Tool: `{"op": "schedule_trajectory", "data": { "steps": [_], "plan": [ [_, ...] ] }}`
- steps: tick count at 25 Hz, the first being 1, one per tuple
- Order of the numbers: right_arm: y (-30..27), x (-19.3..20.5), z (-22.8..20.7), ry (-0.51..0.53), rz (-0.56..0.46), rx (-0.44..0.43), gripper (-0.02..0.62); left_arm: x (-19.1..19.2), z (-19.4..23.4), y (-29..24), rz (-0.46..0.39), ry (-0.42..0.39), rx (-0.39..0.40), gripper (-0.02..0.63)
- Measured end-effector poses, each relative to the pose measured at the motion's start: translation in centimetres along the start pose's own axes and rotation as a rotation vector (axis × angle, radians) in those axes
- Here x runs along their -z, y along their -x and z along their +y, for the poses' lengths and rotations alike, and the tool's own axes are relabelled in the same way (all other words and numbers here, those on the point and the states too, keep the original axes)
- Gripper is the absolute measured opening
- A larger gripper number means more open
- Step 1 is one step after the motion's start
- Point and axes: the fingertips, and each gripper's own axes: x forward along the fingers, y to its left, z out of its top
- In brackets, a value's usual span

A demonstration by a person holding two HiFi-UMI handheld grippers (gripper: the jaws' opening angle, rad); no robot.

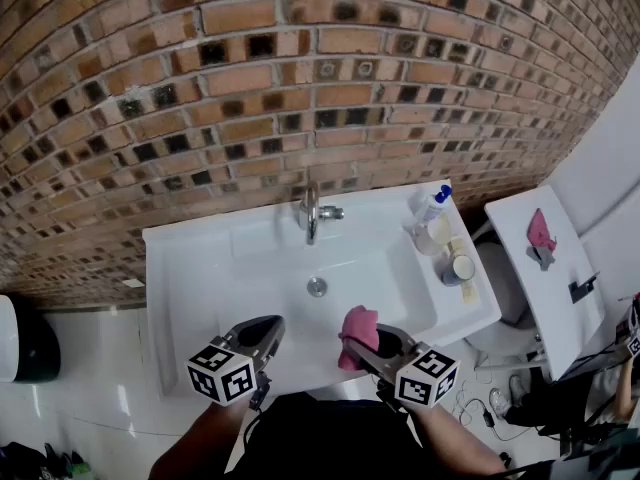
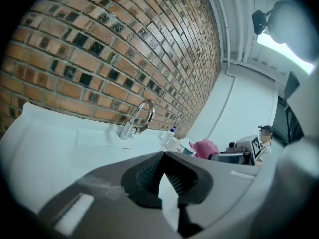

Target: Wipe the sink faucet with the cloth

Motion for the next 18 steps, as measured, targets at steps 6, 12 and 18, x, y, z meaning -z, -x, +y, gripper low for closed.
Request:
{"op": "schedule_trajectory", "data": {
  "steps": [6,12,18],
  "plan": [
    [-2.9,-1.8,-0.3,0.02,-0.021,0.007,0.149,-1.1,2.6,0.5,0.004,-0.024,0.017,0.006],
    [-4.8,-2.2,-1.0,0.012,0.006,0.006,0.15,-0.7,4.0,0.9,0.017,-0.015,0.01,0.006],
    [-6.0,-3.1,-3.3,0.017,0.02,0.005,0.15,-1.2,5.3,-0.3,0.006,0.004,-0.024,0.006]
  ]
}}
